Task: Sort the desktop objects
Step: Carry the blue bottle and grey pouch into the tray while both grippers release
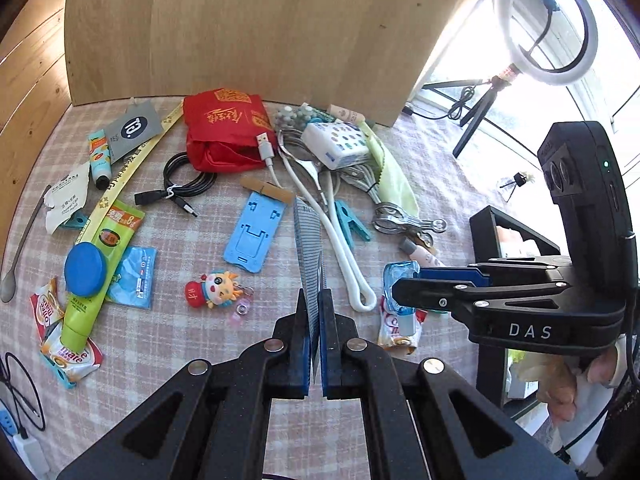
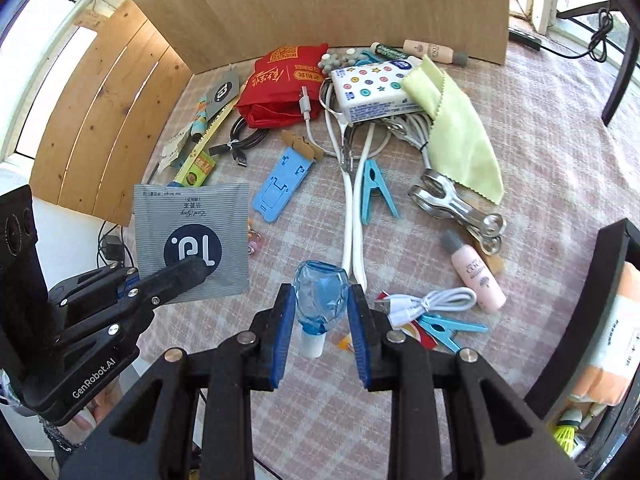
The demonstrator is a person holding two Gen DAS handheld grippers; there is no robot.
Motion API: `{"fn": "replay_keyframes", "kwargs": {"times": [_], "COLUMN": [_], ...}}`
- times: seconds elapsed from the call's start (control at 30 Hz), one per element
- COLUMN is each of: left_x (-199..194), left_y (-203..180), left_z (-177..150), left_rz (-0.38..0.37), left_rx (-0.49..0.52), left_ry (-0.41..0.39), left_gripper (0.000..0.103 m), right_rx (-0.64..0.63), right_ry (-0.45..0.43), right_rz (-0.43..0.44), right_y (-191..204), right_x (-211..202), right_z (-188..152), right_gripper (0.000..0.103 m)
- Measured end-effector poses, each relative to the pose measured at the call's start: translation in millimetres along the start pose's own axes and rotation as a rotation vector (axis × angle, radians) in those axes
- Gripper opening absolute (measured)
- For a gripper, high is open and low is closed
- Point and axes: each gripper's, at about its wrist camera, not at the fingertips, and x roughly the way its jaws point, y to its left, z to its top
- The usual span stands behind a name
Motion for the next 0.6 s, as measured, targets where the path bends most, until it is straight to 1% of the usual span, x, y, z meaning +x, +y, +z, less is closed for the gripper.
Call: {"fn": "replay_keyframes", "kwargs": {"times": [0.07, 0.2, 0.47, 0.6], "left_x": [-3, -1, 23, 34], "left_y": [-22, -78, -198, -254], "left_z": [-3, -11, -30, -40], "left_rz": [-0.022, -0.08, -0.213, -0.261], "left_rx": [0.036, 0.134, 0.319, 0.394], "left_ry": [-0.002, 0.007, 0.077, 0.108], "left_gripper": [0.002, 0.002, 0.002, 0.002], "right_rx": [0.033, 0.121, 0.328, 0.434], "right_ry": [-0.029, -0.088, -0.213, -0.255], "right_rz": [-0.006, -0.021, -0.119, -0.169], "right_y": [-14, -63, -161, -207], "right_x": [-11, -55, -132, -163], "right_z": [-8, -42, -114, -149], "right_gripper": [0.026, 0.026, 0.026, 0.026]}}
